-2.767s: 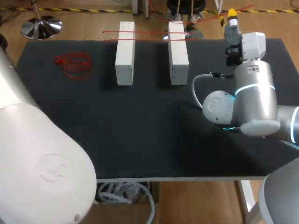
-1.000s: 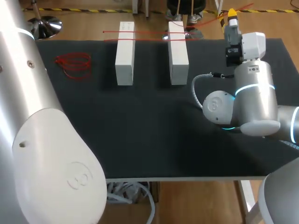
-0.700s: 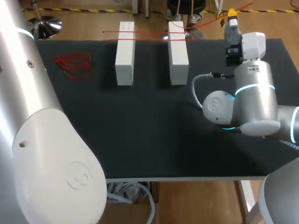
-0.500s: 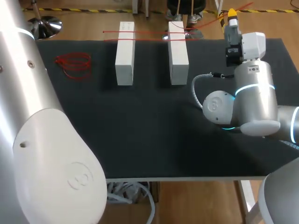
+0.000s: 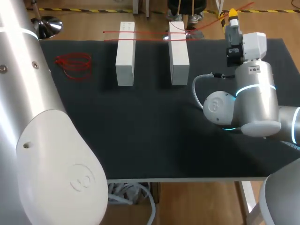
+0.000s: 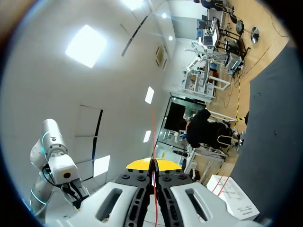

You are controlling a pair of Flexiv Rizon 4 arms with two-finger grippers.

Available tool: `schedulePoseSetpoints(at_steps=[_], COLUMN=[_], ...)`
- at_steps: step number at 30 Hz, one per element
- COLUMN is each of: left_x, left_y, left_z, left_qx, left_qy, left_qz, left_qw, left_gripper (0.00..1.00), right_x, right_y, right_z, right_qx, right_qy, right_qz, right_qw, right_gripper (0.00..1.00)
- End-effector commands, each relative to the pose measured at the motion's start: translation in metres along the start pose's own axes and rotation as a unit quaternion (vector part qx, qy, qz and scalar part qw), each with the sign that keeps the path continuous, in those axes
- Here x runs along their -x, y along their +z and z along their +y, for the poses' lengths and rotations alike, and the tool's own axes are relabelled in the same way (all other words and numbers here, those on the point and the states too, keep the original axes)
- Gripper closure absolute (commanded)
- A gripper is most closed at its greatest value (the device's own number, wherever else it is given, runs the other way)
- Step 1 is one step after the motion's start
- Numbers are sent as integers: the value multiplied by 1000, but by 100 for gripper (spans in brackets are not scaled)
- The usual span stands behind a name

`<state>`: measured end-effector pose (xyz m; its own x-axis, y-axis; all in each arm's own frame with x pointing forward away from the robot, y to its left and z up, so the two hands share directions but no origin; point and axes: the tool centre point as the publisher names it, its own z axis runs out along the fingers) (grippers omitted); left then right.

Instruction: Grab the tape and strap the tape.

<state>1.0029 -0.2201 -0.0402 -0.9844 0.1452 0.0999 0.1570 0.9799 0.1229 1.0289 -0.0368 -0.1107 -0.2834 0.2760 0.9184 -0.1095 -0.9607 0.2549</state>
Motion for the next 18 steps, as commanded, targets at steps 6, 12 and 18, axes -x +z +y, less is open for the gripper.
schedulePoseSetpoints(at_steps=[6,12,18], left_x=[7,9,9], left_y=[-4,-3,-3], left_z=[-6,-9,-9], left_qx=[5,3,3], left_qy=[6,23,23], left_qz=[7,1,1], left_qw=[1000,1000,1000], left_gripper=[100,100,100], right_x=[-1,-1,-1], right_y=[1,1,1], right_z=[-1,-1,-1], right_qx=[1,1,1], right_qy=[-1,-1,-1], right_qz=[-3,-3,-3], right_qw=[1000,1000,1000], right_gripper=[100,100,100])
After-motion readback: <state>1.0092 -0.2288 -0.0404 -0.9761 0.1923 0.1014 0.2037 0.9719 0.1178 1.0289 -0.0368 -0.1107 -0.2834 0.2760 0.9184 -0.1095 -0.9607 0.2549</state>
